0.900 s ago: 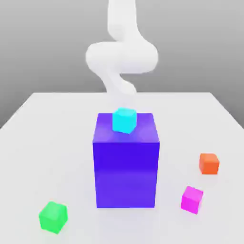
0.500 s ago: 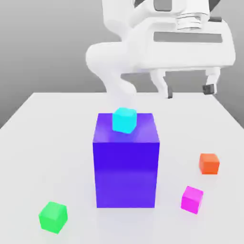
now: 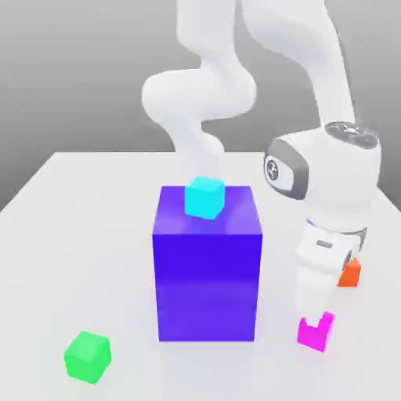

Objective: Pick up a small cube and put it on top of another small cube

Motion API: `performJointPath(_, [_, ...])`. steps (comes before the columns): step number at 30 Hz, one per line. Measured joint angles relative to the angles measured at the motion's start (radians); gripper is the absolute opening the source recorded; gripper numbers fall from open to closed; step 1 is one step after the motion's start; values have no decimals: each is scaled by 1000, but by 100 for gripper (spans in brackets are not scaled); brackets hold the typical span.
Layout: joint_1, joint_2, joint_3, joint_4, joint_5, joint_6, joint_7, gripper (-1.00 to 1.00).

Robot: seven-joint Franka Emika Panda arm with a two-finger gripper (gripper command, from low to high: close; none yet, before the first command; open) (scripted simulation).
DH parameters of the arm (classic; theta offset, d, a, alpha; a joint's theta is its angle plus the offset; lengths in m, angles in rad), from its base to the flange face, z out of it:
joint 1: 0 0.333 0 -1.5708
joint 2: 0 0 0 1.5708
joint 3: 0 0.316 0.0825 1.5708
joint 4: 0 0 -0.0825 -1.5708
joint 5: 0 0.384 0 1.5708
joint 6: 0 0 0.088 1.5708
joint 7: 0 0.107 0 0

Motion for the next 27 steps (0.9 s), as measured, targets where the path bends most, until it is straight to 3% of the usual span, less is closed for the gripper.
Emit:
performJointPath(1, [8,36,-10,7,-7,29,5,0])
performJointPath(2, [16,68,-18,13,-12,55,9,-100])
performJointPath(9, [16,75,-19,14,-16,59,13,-100])
performJointPath(17, [-36,-138,22,-10,82,-113,-56,-100])
performJointPath(27, [-333,-171,-258,77,145,-229,-35,-100])
